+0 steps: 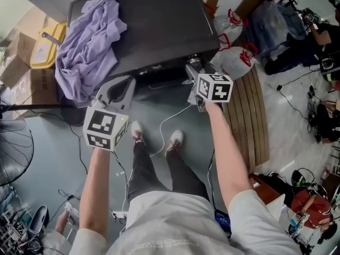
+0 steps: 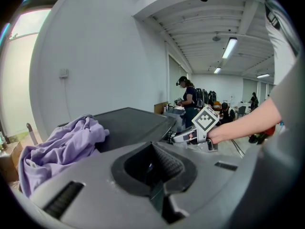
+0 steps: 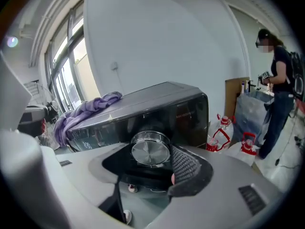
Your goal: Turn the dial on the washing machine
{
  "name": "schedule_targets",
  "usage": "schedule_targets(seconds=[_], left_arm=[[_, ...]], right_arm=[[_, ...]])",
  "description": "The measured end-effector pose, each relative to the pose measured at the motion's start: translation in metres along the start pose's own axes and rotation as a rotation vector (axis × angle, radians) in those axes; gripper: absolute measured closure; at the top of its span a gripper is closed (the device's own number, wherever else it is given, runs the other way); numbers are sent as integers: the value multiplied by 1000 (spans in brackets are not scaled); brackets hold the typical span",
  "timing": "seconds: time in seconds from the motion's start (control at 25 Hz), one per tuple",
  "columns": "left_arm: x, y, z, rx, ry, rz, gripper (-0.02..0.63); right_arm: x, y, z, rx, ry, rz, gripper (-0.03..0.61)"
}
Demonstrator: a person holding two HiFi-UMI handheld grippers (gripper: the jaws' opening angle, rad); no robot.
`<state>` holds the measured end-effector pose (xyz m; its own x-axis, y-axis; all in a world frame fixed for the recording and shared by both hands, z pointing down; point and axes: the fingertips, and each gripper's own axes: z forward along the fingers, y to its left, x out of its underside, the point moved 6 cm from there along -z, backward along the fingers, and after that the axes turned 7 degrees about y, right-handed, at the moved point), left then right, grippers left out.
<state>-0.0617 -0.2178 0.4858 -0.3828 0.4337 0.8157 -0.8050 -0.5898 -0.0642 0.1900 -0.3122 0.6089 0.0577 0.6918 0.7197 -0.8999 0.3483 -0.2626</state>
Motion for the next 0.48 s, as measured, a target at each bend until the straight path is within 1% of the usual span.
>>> schedule_targets(seconds=[0.28,0.48], left_arm=[[-1,-2,-1,4,-7,4,600],[1,-3,0,4,-4,1,600]], right_arm=[[1,-7,1,-116,-12,175,302],[4,-10,0,-134,-18,239,302]])
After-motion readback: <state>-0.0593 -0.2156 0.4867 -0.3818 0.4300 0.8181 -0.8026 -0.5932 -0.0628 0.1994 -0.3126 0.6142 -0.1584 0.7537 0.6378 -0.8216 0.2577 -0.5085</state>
